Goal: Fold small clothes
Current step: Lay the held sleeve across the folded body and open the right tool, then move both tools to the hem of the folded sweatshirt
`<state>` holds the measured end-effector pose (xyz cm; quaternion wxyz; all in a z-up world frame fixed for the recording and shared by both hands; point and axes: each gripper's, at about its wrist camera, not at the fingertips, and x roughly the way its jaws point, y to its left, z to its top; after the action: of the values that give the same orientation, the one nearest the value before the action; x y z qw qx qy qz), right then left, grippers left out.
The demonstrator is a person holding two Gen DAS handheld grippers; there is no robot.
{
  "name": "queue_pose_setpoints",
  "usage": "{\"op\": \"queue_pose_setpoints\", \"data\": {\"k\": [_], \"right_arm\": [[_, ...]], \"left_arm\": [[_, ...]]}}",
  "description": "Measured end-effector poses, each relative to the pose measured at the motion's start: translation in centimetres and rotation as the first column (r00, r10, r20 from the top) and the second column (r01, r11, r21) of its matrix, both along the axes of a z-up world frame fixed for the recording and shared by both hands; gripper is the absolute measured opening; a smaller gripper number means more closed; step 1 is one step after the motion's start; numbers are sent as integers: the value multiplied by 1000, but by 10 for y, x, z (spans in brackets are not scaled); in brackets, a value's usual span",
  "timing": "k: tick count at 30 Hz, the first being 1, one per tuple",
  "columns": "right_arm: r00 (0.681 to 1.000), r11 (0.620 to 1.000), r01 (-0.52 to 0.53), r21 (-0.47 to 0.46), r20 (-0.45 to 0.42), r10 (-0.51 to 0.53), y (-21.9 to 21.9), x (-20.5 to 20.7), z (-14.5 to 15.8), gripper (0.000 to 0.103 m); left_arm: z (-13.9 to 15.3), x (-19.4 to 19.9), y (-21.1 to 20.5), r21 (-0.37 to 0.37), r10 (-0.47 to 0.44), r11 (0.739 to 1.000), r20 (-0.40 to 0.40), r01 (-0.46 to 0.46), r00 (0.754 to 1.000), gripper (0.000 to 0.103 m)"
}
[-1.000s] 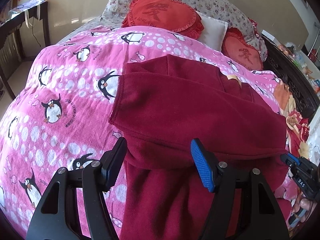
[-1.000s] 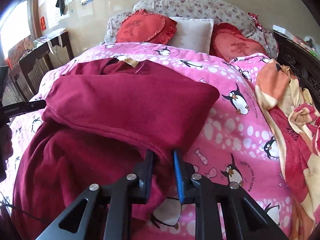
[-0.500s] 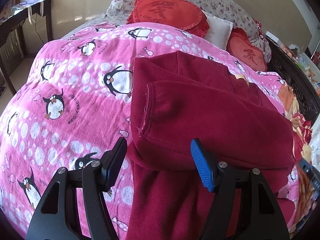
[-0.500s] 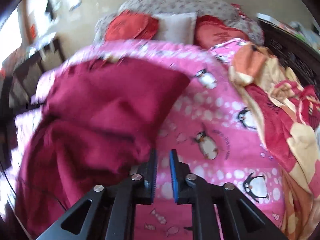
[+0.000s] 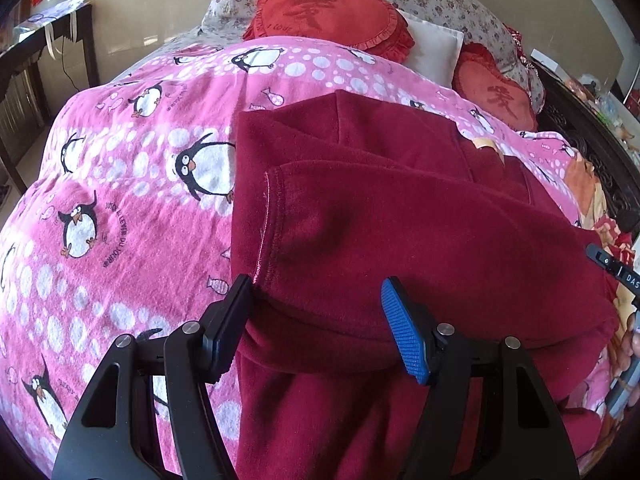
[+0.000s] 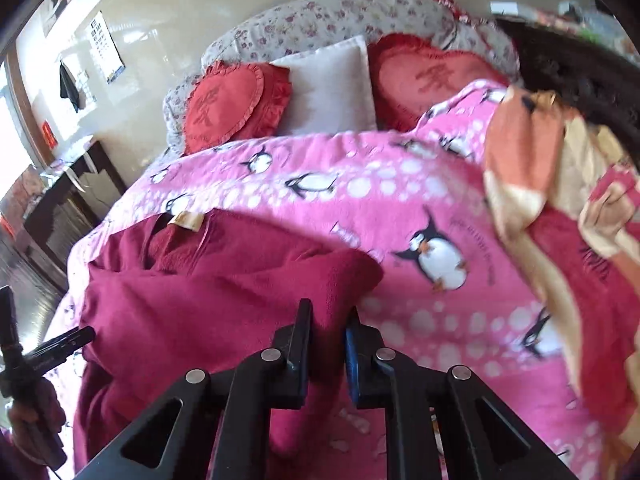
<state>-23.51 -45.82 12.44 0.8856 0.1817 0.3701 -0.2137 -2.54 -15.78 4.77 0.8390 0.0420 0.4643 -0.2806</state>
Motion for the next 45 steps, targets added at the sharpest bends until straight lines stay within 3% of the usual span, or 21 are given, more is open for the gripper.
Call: {"op": "queue_pose_setpoints", "data": {"k": [2,3,8,11,13,17,19,21,28,29,33,37,38,41,45], "right_arm": [[997,997,11,-72,-73,-16,-1,6,-15,11],[995,998,2,-56,-100,-8,-2,9,-24,11],[999,1000,25,5,-29,-25,0,-16,3,12],[998,998,-55,-9,-18,55,25,-29,16,12],[991,993,-114,-10,-64,114,46,-33,9,12],[960,987,-149,53,-231,158,72,-49,-35,12],[963,987,-158,30,-217,161,80,-64,-32,12],[961,986,-148,74,-226,162,77,-70,-29,12],[995,997,-50,52,-79,54,57,-70,-2,12],[995,997,-57,42,-79,60,57,-63,-3,12],[974,998,-65,23,-215,69,54,-36,-32,12],[986,1000,-2,31,-169,7,48,-44,-17,13],[989,1000,12,20,-151,-9,49,-48,-12,19],[992,999,50,17,-117,-48,48,-56,-6,58],[993,993,73,96,-98,-64,36,-52,-18,59]], "left_arm": [[-3,-1,-3,17,-6,1000,7,6,1000,67],[-2,-2,-3,22,-9,1000,17,9,1000,67],[-1,-2,0,22,-19,1000,15,19,1000,67],[0,-3,-1,33,-16,999,21,15,1000,67],[0,-5,-2,40,-15,999,30,14,999,67],[4,-9,3,36,-14,999,26,13,1000,67],[7,-12,6,44,-20,999,37,19,999,67],[9,-14,7,57,-24,998,45,22,999,67],[15,-24,16,39,-9,999,38,7,999,67],[15,-26,17,44,-13,999,37,11,999,67],[17,-37,23,57,-37,998,36,35,999,67],[20,-49,39,45,-29,999,31,28,999,67],[19,-52,44,40,-21,999,22,20,1000,67],[17,-60,57,39,-5,999,-5,5,1000,67],[19,-74,73,48,16,999,-9,-16,1000,67]]}}
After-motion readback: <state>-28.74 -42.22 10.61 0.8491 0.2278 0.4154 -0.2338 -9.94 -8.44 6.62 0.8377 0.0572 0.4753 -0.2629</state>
